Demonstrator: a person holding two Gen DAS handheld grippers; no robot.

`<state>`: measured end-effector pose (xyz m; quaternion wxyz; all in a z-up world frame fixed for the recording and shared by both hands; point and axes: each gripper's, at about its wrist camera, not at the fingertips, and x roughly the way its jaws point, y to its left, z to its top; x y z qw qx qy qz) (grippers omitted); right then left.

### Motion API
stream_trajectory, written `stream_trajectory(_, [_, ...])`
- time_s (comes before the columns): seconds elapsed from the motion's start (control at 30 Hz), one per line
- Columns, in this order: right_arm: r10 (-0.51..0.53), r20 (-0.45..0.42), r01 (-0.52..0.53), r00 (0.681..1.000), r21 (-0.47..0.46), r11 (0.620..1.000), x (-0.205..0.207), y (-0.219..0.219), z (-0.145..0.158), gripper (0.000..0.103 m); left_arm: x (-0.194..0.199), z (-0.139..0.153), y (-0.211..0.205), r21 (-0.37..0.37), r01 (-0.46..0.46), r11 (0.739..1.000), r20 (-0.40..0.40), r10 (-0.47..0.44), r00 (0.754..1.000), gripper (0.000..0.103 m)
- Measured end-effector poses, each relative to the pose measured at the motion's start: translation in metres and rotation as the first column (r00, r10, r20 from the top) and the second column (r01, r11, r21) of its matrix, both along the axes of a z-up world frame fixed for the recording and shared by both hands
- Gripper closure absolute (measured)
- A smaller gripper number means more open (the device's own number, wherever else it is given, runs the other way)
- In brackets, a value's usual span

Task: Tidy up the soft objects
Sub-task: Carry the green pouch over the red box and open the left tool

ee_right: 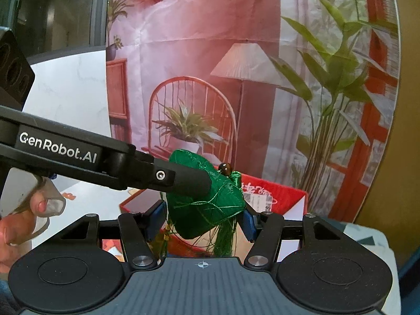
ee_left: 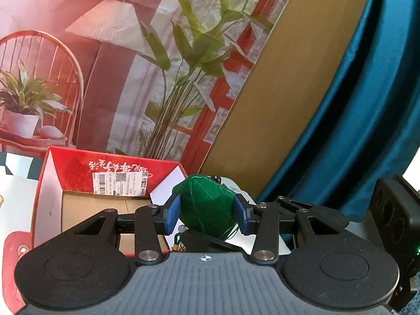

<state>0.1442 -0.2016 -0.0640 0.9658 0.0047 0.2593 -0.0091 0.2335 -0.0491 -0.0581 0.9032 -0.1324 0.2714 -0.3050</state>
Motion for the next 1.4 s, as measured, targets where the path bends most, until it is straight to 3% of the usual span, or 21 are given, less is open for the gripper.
stream_trajectory(0.3, [0.009,0.009,-0.009,1.0,0.0,1.0,0.041,-0.033,-0.005,0.048,0.046,0.01,-0.013,-0.011,0.002,1.0,0.019,-0.002,1.0,0.057])
stream_trajectory(0.5, [-0.006,0.001,0.006,1.0,-0.015,1.0,0.06,-0.058,-0.007,0.046,0.069,-0.002,-0.028,0.019,0.011,1.0,0.008,-0.012,1.0,0.057])
stream_trajectory(1.1, [-0.083,-0.149,0.097,0.985,0.089,0.991,0.084,-0.095,-0.102,0.047,0.114,-0.079,-0.051,0.123,0.024,0.992,-0.154,-0.005,0.988,0.056])
stream_trajectory(1.27, [-0.122,-0.191,0.138,0.974,0.074,0.988,0.083,-0.095,-0.11,0.045,0.112,-0.079,-0.05,0.157,0.006,0.988,-0.14,0.016,0.99,0.056])
stream_trajectory(1.4, [-0.169,-0.201,0.183,0.965,0.053,0.982,0.077,-0.098,-0.11,0.037,0.107,-0.074,-0.044,0.196,-0.024,0.98,-0.111,0.046,0.993,0.056])
